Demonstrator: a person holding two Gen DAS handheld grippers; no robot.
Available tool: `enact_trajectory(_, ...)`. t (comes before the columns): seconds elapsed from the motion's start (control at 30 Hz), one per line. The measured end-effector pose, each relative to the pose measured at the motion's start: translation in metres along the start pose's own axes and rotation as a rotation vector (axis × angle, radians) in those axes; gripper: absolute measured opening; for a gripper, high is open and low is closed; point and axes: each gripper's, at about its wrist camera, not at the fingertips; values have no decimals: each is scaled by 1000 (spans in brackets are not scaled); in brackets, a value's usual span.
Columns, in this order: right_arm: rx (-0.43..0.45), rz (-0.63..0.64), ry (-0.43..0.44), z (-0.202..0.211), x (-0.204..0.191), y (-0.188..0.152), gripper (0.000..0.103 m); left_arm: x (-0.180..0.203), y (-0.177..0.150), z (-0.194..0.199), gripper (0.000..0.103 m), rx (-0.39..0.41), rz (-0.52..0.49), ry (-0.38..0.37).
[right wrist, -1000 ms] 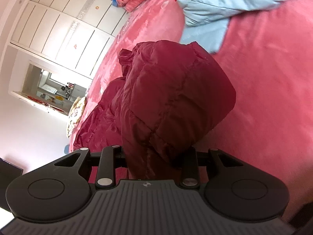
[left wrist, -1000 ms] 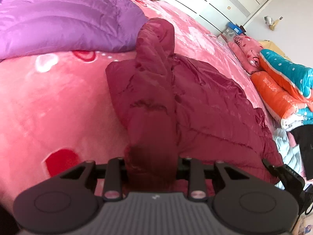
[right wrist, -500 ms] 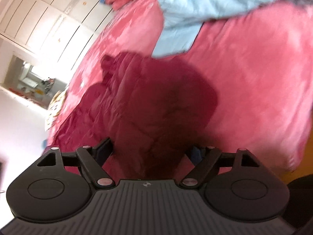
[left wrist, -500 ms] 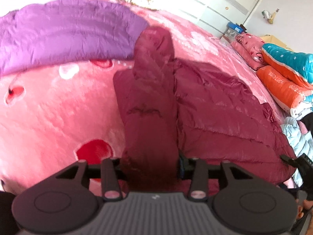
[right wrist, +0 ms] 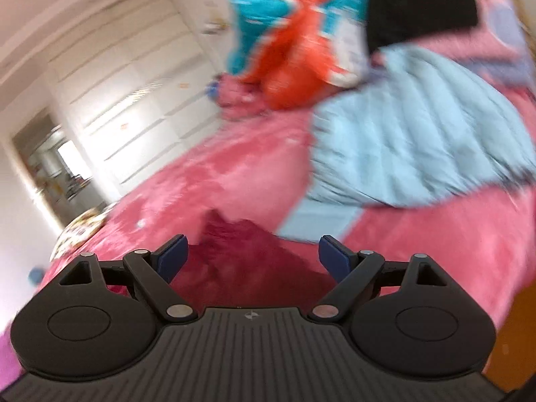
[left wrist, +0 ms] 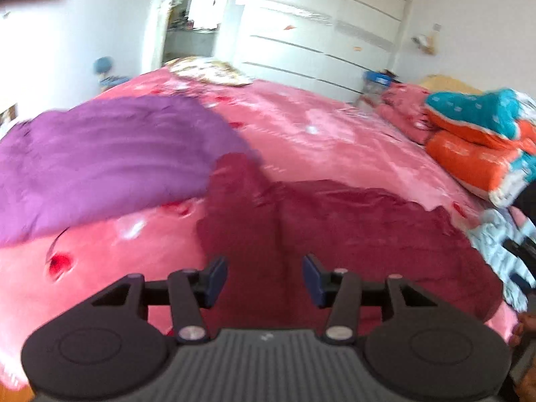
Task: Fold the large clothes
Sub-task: 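Lay the folded hem down and open both tools, then grasp the folded edge of the dark red jacket with both tools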
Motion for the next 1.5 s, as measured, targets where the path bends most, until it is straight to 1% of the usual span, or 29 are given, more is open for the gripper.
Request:
enact_trajectory(0.1,10,162,154,-11,-28,-4,103,29,9,-27,51,-4,-71,-53)
enact_trajectory(0.2,-19,300,304,-23,-51,-9,103,55,15,-55,51,-9,-109,-121)
enact_trajectory(0.23,-47,356,349,-30,-59,-12,103,64,17,-65,51,-6,-127,-141)
enact_trajectory(0.33,-125,440,425,-53,-69,-16,103,83,23,-95,51,3,-168,-184)
enact_trajectory(0.43,-162,460,443,-74,-73,-14,103,94,30,-126,51,1,-185,-211)
enact_trajectory(0.53,-193,451,425,-98,-76,-10,103,99,34,-152,51,0,-193,-208)
enact_trajectory(0.57,-216,438,421,-103,-77,-10,103,98,36,-159,50,-1,-192,-206)
enact_trajectory(0.63,-271,407,413,-128,-77,-7,103,98,37,-173,50,-3,-194,-201)
enact_trajectory(0.67,-291,401,403,-131,-79,-10,103,98,38,-180,50,-9,-200,-194)
enact_trajectory(0.73,-351,398,388,-153,-83,-12,103,98,36,-194,50,-31,-209,-178)
enact_trajectory(0.77,-380,397,391,-157,-86,-16,103,98,36,-199,51,-39,-211,-175)
enact_trajectory(0.8,-418,405,378,-167,-90,-19,103,98,35,-204,51,-46,-215,-172)
enact_trajectory(0.87,-453,439,333,-172,-96,-28,103,96,34,-214,51,-57,-227,-158)
enact_trajectory(0.93,-460,465,308,-184,-99,-29,103,92,36,-223,51,-61,-229,-139)
enact_trajectory(1.07,-435,473,237,-196,-94,-23,103,77,41,-237,52,-57,-219,-80)
enact_trajectory(1.17,-413,457,184,-207,-81,-20,103,60,45,-243,55,-43,-221,-26)
enact_trajectory(1.23,-411,420,157,-215,-70,-16,103,45,48,-245,56,-32,-215,23)
enact_trajectory(1.3,-412,391,128,-228,-66,-15,103,28,52,-248,57,-27,-180,63)
enact_trajectory(1.37,-389,385,75,-237,-61,-16,103,9,55,-250,57,-25,-110,90)
enact_trajectory(1.43,-410,330,57,-246,-52,-18,103,-6,53,-252,57,-17,-55,97)
enact_trajectory(1.5,-428,287,51,-257,-48,-22,103,-12,49,-253,57,-9,-38,83)
Point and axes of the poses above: each gripper's, at about its wrist camera, not at the fingertips, and z roughly against the way its jaws point, x to its right, y to its top, and after that the axes turned 4 degrees about -y, right-handed
